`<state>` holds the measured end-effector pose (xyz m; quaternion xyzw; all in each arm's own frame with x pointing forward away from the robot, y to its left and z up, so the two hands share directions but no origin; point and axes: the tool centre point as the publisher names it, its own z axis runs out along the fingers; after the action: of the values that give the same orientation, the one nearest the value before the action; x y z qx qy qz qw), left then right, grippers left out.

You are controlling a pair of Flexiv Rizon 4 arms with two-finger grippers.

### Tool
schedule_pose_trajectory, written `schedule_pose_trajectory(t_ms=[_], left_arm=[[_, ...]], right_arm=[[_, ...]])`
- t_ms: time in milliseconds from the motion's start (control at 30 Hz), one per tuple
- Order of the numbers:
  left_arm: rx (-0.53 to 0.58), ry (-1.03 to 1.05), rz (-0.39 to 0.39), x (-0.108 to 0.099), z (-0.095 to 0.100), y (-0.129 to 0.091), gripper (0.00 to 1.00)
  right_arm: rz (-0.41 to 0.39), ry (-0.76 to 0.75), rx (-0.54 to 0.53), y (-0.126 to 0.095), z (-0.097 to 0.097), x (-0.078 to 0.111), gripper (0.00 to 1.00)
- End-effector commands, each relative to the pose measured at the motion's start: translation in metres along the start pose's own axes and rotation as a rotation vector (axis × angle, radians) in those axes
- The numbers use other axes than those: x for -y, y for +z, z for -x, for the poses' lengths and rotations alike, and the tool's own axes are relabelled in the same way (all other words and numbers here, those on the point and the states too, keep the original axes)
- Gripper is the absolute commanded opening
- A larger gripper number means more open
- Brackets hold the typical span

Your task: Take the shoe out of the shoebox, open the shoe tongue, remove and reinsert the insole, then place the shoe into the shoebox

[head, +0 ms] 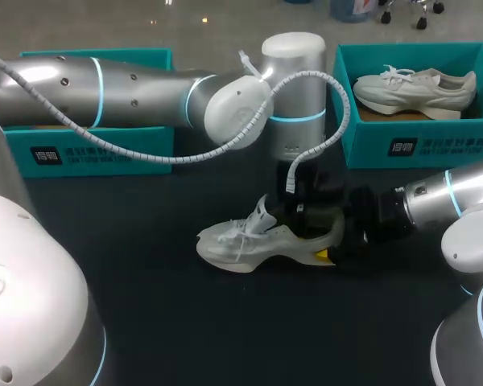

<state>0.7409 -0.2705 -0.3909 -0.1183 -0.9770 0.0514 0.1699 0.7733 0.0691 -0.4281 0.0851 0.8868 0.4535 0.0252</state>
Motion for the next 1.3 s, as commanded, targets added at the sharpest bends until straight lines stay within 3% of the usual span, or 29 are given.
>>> schedule_pose_trajectory(t_ms=[33, 267, 333, 600, 967, 1100, 1300], left_arm=[[-0.010, 0.007, 0.003, -0.001, -0.001, 0.007, 0.20], [0.002, -0.020, 0.049, -0.003, 0.004, 0.020, 0.54], [0.003, -0.021, 0.062, -0.003, 0.006, 0.025, 0.54], [0.065, -0.058, 0.106, -0.007, 0.020, 0.045, 0.41], [0.246, -0.121, 0.119, -0.016, 0.026, 0.060, 0.00], [0.285, -0.141, 0.088, -0.018, 0.026, 0.059, 0.00], [0.321, -0.160, 0.024, -0.020, 0.020, 0.040, 0.00]], right_arm=[[-0.003, 0.001, 0.000, 0.006, 0.000, 0.005, 0.00], [-0.003, 0.001, 0.000, 0.006, 0.000, 0.005, 0.00], [-0.003, 0.001, 0.000, 0.006, 0.000, 0.005, 0.00], [-0.003, 0.001, 0.000, 0.006, 0.000, 0.005, 0.00], [-0.003, 0.001, 0.000, 0.006, 0.000, 0.005, 0.00], [-0.003, 0.001, 0.000, 0.006, 0.000, 0.005, 0.00], [-0.003, 0.001, 0.000, 0.006, 0.000, 0.005, 0.00]])
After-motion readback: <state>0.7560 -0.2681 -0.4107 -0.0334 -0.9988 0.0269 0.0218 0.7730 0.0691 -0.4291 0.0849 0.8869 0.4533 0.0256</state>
